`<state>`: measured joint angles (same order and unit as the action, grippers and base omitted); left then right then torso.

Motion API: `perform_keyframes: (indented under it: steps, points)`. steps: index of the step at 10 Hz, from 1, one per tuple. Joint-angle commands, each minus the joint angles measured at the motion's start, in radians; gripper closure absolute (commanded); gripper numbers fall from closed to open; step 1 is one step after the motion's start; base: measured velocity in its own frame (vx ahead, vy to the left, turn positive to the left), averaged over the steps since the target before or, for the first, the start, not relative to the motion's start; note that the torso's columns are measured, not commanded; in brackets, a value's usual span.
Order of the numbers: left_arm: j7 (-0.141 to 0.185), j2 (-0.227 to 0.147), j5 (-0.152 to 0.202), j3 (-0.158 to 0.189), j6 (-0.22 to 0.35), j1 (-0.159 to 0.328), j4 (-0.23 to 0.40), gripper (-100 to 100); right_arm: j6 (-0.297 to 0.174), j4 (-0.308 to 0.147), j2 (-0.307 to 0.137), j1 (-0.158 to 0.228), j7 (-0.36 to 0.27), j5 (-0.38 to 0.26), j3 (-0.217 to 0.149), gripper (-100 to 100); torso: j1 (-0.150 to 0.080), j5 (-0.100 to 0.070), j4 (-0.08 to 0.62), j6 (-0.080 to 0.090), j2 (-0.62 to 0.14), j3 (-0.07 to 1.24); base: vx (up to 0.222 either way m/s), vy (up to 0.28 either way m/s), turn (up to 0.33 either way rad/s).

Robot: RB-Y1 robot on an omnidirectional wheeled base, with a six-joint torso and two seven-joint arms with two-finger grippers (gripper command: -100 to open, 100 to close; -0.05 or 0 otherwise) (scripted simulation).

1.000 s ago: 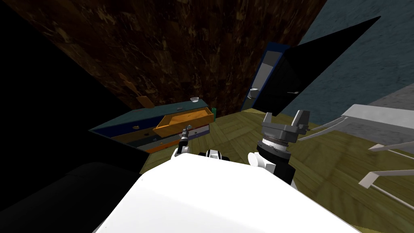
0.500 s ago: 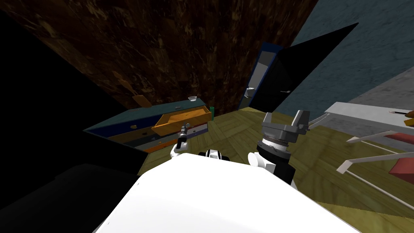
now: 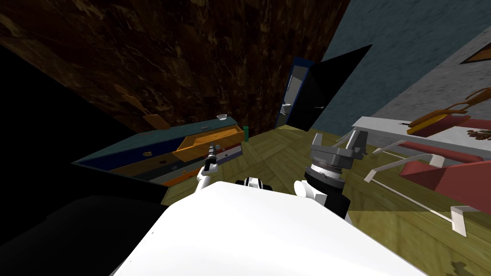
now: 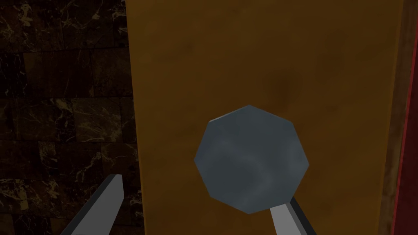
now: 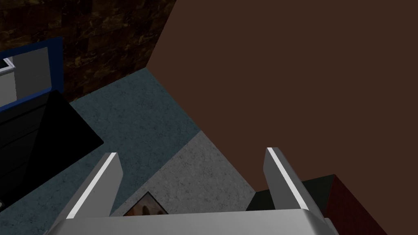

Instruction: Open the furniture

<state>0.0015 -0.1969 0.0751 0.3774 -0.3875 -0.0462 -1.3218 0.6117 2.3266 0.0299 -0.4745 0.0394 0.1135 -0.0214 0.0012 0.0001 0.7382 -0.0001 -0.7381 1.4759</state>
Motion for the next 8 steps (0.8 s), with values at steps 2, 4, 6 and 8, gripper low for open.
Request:
perform_keyframes:
  steps: [2, 4, 6, 8]
  points:
    - [0.007, -0.029, 0.012, 0.047, 0.057, 0.028, 0.001, -100, 0.0, 0.0, 0.0, 0.0, 0.0, 0.0, 0.0, 0, -0.007, -0.005, 0.005, 0.001, -0.004, -0.002, -0.083, -0.049, -0.114]
    - [0.008, -0.029, 0.013, 0.049, 0.067, 0.027, 0.004, 0, 0.0, 0.0, 0.0, 0.0, 0.0, 0.0, 0.0, 0, -0.004, -0.003, 0.002, 0.0, 0.0, 0.0, -0.004, -0.001, 0.004]
    - [0.008, -0.028, 0.013, 0.049, 0.069, 0.026, 0.006, 0, 0.0, 0.0, 0.0, 0.0, 0.0, 0.0, 0.0, 0, -0.002, -0.001, 0.001, 0.0, 0.0, 0.0, 0.0, 0.0, 0.0]
    - [0.008, -0.028, 0.013, 0.049, 0.069, 0.025, 0.007, 0, 0.0, 0.0, 0.0, 0.0, 0.0, 0.0, 0.0, 0, -0.002, -0.001, 0.0, 0.0, -0.001, 0.0, 0.0, 0.0, 0.0]
